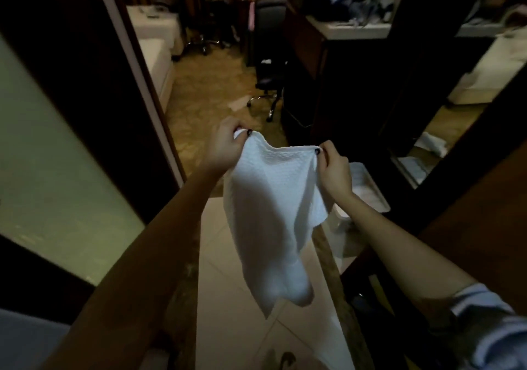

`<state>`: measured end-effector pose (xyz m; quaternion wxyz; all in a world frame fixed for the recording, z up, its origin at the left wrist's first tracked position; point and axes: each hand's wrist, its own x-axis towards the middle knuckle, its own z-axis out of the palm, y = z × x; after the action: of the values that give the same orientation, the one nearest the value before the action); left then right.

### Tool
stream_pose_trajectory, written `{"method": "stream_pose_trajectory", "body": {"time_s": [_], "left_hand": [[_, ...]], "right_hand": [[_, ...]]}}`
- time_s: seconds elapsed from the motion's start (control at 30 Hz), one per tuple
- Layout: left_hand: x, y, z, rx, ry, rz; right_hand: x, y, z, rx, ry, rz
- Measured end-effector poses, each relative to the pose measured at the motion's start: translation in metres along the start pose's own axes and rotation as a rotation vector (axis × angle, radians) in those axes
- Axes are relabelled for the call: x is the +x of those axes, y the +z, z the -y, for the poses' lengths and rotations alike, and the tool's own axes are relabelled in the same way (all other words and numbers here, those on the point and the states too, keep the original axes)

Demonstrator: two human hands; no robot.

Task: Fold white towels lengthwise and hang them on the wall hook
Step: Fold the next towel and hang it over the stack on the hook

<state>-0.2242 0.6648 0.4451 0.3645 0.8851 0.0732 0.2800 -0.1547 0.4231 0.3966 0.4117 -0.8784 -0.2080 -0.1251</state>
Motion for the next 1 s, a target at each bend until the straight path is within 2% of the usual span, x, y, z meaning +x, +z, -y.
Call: {"method": "stream_pose_trajectory", "body": {"time_s": [0.23,0.4,0.5,0.6,0.73,1.0], "left_hand": [[0.005,0.031,-0.042,0.307,0.325,0.234],[-0.012,0.071,-0.073,0.168,0.445,0.522],[-0.018,0.09,-0.086,0.155,0.555,0.766],[-0.024,0.113,-0.099,0.137,0.573,0.915],[-0.033,0.151,-0.115,0.157,0.606,0.953],[-0.059,0.232,-0.19,0.148,0.711,0.743]], "right_hand": [[-0.033,-0.11,-0.003,-0.327,0.025,-0.119],[-0.076,-0.158,-0.029,-0.328,0.186,-0.28],[-0.093,-0.181,-0.041,-0.302,0.266,-0.386],[-0.115,-0.204,-0.05,-0.319,0.303,-0.439],[-0.15,-0.24,-0.061,-0.339,0.399,-0.521],[-0.211,-0.318,-0.098,-0.47,0.628,-0.625]]}}
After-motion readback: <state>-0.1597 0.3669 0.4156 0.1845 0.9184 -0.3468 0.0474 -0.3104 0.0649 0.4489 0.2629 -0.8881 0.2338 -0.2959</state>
